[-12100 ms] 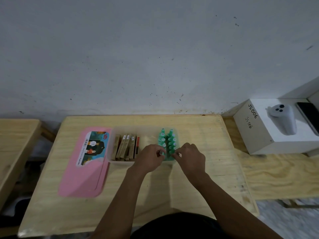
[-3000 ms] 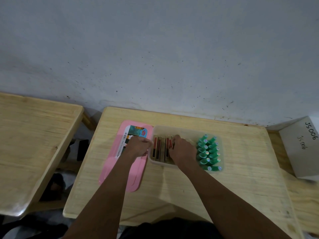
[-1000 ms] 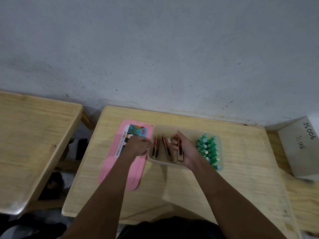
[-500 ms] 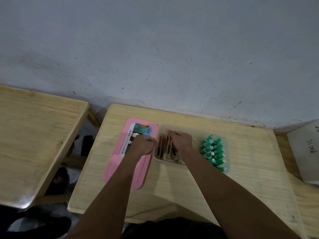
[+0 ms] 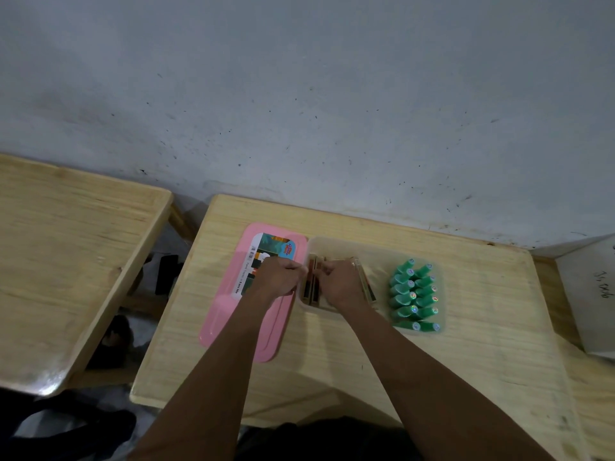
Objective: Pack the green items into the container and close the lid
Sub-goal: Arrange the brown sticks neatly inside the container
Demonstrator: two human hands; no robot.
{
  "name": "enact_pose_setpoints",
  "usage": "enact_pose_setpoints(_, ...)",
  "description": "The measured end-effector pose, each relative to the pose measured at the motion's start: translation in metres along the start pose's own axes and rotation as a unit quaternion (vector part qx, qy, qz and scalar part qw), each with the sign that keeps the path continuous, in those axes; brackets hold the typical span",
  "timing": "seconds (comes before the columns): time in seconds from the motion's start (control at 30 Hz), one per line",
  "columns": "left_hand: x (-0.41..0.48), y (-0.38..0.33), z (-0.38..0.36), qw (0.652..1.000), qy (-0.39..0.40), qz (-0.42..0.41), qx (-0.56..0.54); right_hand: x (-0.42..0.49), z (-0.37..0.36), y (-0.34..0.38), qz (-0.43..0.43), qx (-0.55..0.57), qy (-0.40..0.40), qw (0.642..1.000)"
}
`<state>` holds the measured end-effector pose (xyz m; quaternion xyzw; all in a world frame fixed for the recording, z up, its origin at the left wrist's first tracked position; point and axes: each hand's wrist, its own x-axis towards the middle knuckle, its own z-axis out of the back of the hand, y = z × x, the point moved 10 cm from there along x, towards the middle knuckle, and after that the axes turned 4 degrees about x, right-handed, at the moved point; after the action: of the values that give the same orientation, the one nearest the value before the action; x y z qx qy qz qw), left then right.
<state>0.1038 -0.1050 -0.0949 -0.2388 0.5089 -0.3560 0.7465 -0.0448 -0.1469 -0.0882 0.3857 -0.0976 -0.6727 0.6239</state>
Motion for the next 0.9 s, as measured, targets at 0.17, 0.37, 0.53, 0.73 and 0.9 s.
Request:
enact_pose_setpoints(0.17, 0.0, 0.001, 0.001, 1.0, -0.002, 0.0, 0.0, -0.01, -0.008, -0.007, 0.007, -0.009, 0.03, 0.999)
enact_pose_setpoints(0.37, 0.001, 0.002, -0.001, 1.0, -0.003, 0.001, -0.009, -0.015, 0.015, -0.01, 0.024, -0.017, 0.01, 1.0)
enact_pose_setpoints(0.53, 0.002, 0.003, -0.001, 1.0, -0.003, 0.005, -0.009, -0.017, 0.017, -0.029, -0.027, -0.135, -0.014, 0.99)
enact_pose_setpoints(0.73, -0.001, 0.001, -0.001, 1.0, -0.009, -0.001, -0.004, -0.021, 0.014, -0.017, -0.017, -0.185, -0.014, 0.982)
enact_pose_setpoints(0.9, -0.001, 0.0, -0.001, 1.0, -0.008, -0.003, -0.007, -0.018, -0.001, -0.015, 0.016, -0.186, 0.058, 0.981)
